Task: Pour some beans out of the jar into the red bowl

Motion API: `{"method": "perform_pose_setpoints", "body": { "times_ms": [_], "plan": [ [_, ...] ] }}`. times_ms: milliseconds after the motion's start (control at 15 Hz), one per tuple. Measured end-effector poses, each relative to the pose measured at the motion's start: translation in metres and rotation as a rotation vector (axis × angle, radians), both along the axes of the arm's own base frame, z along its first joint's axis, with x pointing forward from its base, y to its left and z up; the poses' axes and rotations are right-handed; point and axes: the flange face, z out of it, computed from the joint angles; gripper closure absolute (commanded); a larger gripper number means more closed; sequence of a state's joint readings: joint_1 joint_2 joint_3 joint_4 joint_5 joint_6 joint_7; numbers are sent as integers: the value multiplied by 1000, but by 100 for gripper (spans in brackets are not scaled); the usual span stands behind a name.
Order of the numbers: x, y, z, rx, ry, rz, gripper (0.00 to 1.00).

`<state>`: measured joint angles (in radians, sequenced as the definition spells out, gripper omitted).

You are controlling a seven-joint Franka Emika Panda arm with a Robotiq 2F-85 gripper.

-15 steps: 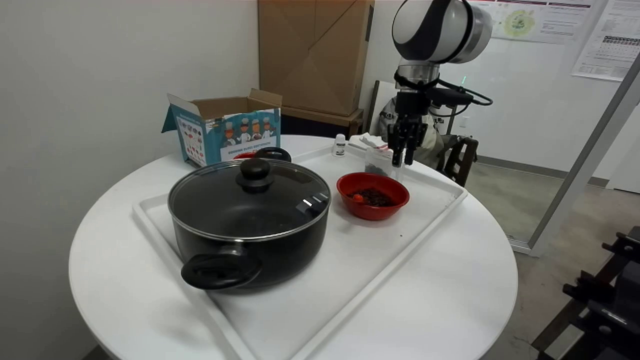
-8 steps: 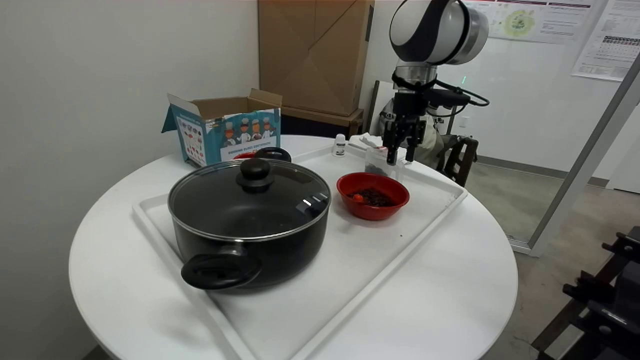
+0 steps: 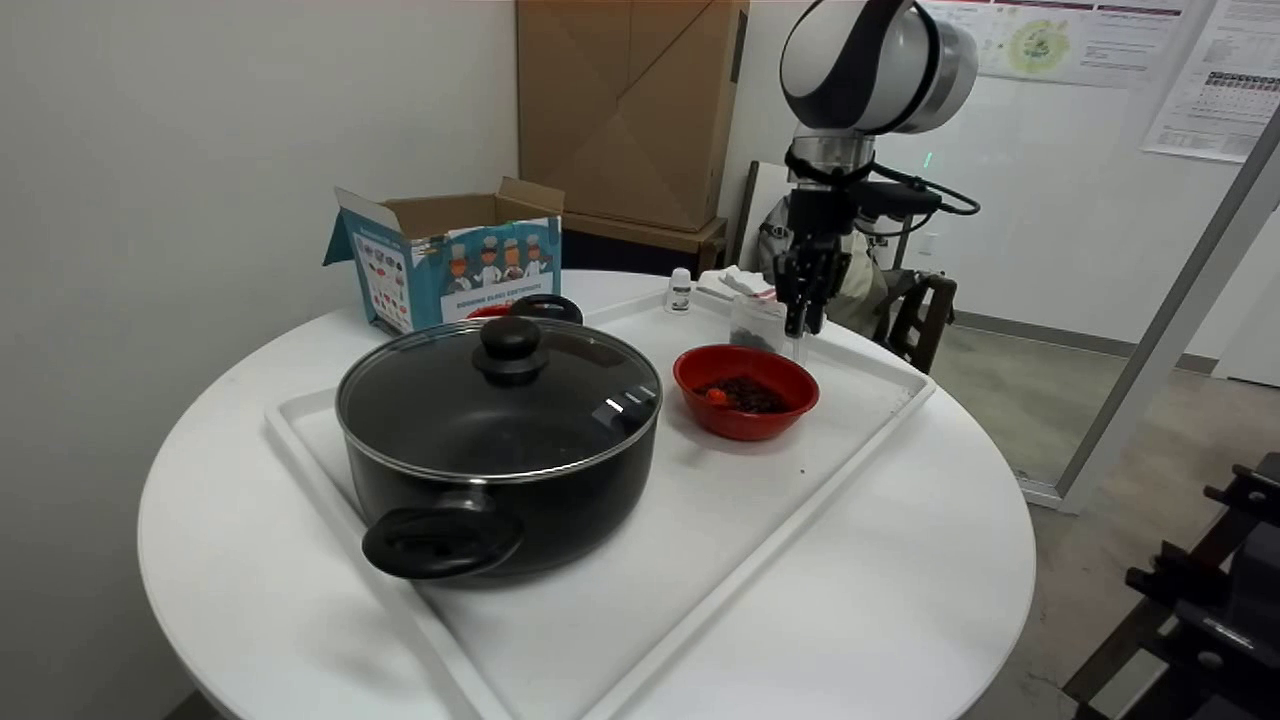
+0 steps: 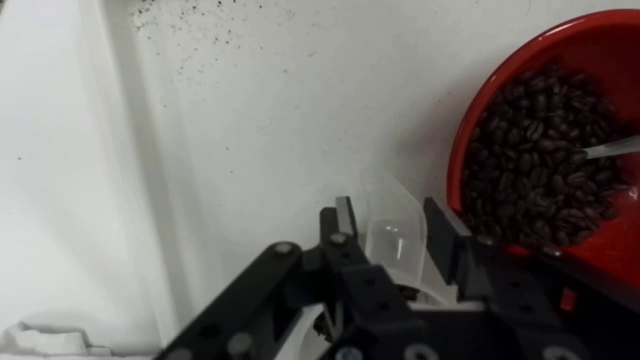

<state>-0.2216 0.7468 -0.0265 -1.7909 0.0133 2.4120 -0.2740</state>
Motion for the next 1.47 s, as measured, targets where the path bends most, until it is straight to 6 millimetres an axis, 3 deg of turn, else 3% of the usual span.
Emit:
{"method": "perform_pose_setpoints", "body": {
  "times_ms": [67, 200, 600, 800, 1133, 1333, 1467],
  "plan": [
    [0, 0, 0, -1, 1, 2, 94],
    [0, 0, 0, -3, 1, 5, 89],
    [9, -4, 11, -14, -17, 99, 90],
    [17, -21, 38, -23, -38, 205, 90],
    [16, -50, 112, 5, -32, 443, 90],
    [11, -42, 146, 20, 14, 588, 90],
    [9, -28, 157, 20, 60, 679, 90]
  ]
}}
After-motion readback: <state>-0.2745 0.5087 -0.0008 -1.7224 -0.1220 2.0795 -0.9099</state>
